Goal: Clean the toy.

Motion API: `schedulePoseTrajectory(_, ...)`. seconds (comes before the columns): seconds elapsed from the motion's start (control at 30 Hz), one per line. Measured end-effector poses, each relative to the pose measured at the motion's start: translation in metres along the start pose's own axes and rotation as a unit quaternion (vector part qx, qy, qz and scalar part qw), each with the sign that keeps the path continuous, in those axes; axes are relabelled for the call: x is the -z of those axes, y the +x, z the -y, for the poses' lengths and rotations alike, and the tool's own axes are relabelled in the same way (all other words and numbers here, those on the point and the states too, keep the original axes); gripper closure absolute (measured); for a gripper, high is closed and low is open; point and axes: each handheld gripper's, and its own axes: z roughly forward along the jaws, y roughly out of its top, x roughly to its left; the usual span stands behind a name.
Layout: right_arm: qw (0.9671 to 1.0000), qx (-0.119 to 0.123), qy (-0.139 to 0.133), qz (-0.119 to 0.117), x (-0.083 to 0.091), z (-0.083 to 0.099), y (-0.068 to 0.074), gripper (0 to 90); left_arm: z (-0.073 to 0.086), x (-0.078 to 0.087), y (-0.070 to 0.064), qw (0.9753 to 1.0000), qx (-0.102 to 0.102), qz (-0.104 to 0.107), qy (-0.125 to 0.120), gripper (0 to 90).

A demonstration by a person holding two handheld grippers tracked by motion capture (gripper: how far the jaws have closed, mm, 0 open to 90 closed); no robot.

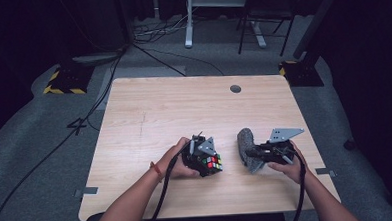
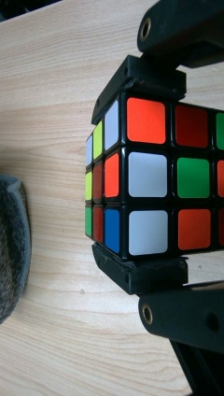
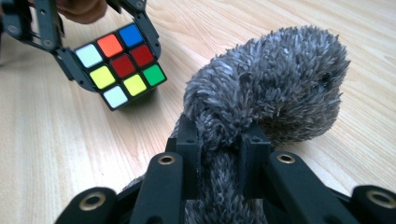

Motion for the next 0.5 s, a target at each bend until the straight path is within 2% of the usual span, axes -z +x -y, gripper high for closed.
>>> schedulePoseTrajectory(0.23,0.9998,-0.004,0.018,0.003,-0.006,0.004,-0.003,74.2,0.000,-0.009,0.001,0.9997,0.020,0.010,-0.005,32.0)
schedulePoseTrajectory(0.4,0.9996,0.002,0.029,0.005,-0.009,0.006,-0.002,74.1,0.002,-0.015,-0.002,0.9999,0.007,0.009,0.012,32.4)
schedulePoseTrajectory(0.5,0.9994,-0.001,0.034,0.003,-0.010,0.007,-0.004,74.1,0.004,-0.016,-0.002,0.9998,0.007,0.012,0.017,32.7)
